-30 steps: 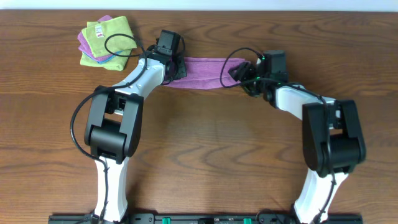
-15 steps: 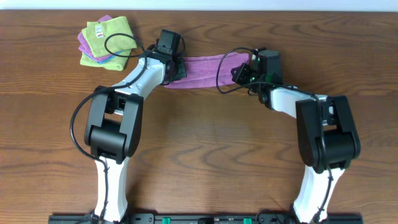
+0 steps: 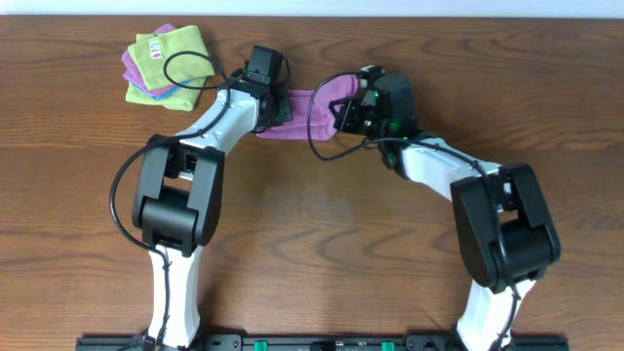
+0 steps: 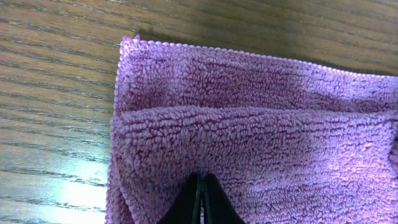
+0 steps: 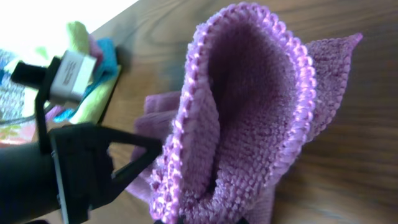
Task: Fold the cloth
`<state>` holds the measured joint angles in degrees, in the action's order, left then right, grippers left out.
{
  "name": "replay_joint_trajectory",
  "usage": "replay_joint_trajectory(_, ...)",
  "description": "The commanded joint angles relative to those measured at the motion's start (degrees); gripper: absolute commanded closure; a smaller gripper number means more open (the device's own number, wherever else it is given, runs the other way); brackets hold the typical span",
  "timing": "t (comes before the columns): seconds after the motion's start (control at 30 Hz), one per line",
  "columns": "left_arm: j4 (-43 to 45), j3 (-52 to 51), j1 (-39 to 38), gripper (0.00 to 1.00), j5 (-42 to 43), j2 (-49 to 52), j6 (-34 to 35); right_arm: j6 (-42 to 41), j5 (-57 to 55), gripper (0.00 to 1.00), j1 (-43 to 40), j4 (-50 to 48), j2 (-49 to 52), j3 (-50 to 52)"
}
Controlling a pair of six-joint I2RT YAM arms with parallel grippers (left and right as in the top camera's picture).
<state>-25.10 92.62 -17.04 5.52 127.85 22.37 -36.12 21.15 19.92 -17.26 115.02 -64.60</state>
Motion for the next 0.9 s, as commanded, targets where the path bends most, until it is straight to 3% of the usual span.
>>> replay_joint_trajectory(0.0,-0.39,1.27,0.13,0.94,-1.11,1.22,-0.96,2.58,-1.25,0.99,1.92,-0.11,-1.03,-2.14)
replay_joint_trajectory(0.4,-0.44,2.21,0.26,0.94,-1.22,-2.99,-1.68,4.11,-6.36,0.99,5.73,0.44,0.94,-6.25)
replay_joint_trajectory(0.87,-1.31,2.21,3.06,0.94,-9.31,-11.3,-4.46,6.23,-7.13,0.99,6.93,1.84,3.08,-8.61)
